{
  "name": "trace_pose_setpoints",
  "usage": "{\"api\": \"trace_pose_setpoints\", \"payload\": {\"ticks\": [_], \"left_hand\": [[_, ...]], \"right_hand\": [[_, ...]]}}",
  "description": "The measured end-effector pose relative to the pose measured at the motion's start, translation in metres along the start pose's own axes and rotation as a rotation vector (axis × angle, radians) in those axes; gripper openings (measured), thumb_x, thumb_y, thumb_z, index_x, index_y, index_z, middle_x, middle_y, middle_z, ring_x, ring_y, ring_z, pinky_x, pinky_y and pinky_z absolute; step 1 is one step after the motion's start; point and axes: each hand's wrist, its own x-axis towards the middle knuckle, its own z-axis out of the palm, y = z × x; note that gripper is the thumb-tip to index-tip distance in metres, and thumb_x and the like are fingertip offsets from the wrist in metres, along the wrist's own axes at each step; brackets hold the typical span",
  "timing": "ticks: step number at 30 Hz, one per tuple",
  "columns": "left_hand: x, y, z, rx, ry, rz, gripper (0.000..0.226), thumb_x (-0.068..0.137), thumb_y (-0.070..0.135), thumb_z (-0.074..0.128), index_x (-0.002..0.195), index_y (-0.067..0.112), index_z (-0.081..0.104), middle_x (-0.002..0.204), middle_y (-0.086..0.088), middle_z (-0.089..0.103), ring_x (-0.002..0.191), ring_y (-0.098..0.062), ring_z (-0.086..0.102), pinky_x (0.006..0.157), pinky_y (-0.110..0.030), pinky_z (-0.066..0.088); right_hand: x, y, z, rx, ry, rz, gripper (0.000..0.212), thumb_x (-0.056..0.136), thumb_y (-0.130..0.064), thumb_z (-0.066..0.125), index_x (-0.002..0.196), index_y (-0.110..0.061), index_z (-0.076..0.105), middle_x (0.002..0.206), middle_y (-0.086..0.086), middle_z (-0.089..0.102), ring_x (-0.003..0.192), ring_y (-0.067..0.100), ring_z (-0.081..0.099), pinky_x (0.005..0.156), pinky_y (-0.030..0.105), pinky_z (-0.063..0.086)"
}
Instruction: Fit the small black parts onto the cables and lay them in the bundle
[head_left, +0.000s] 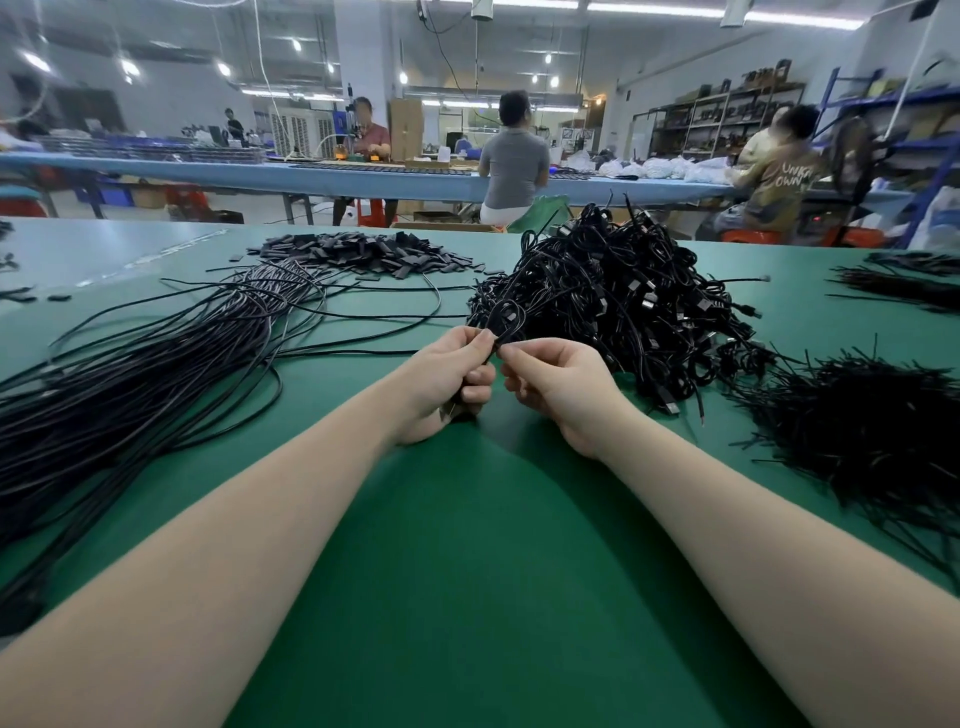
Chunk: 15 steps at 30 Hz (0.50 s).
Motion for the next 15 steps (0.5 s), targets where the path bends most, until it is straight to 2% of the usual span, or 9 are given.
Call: {"api": "trace_pose_setpoints", "payload": {"ticks": [5,9,12,14,15], "left_hand": [[0.001,0.0,0.007,0.067,0.021,0.015,0.024,0.105,0.03,0.033,0.086,0.017,0.041,0.051,0.009,0.041,0.042,-0.006,0.035,0.044,-0.014,0.031],[0.0,0.001,0.01,0.22,0.077,-0.01,0.029,0.103,0.035,0.038,0.087,0.014,0.051,0.054,0.005,0.061,0.051,-0.014,0.064,0.044,-0.019,0.035],[0.0,0.001,0.012,0.27,0.094,-0.012,0.045,0.099,0.041,0.043,0.066,0.017,0.061,0.062,-0.001,0.066,0.056,-0.016,0.066,0.047,-0.02,0.036],[0.002,-0.001,0.012,0.267,0.154,0.042,0.052,0.098,0.042,0.045,0.056,0.02,0.067,0.071,-0.004,0.06,0.055,-0.012,0.053,0.056,-0.024,0.036],[0.003,-0.003,0.011,0.24,0.198,0.072,0.048,0.097,0.041,0.046,0.059,0.022,0.068,0.075,-0.004,0.057,0.057,-0.009,0.047,0.059,-0.025,0.037]], "right_hand": [[0.003,0.004,-0.003,-0.294,0.126,-0.159,0.014,0.086,-0.016,0.068,0.073,-0.021,0.069,0.061,-0.007,0.064,0.059,0.007,0.058,0.061,0.021,0.047],[0.002,0.005,-0.002,-0.547,0.249,-0.302,0.012,0.085,-0.017,0.067,0.073,-0.02,0.069,0.061,-0.012,0.062,0.057,-0.003,0.053,0.059,0.011,0.041],[-0.001,0.001,-0.002,-0.726,0.295,-0.448,0.012,0.085,-0.012,0.063,0.074,-0.011,0.067,0.069,-0.003,0.064,0.067,0.011,0.057,0.067,0.027,0.047],[-0.003,-0.002,-0.003,-0.862,0.3,-0.537,0.011,0.085,-0.011,0.061,0.076,-0.007,0.066,0.077,0.004,0.064,0.074,0.021,0.057,0.069,0.037,0.047],[-0.003,-0.003,-0.003,-0.907,0.292,-0.568,0.011,0.085,-0.01,0.06,0.076,-0.006,0.065,0.079,0.006,0.063,0.074,0.024,0.056,0.068,0.04,0.046]]}}
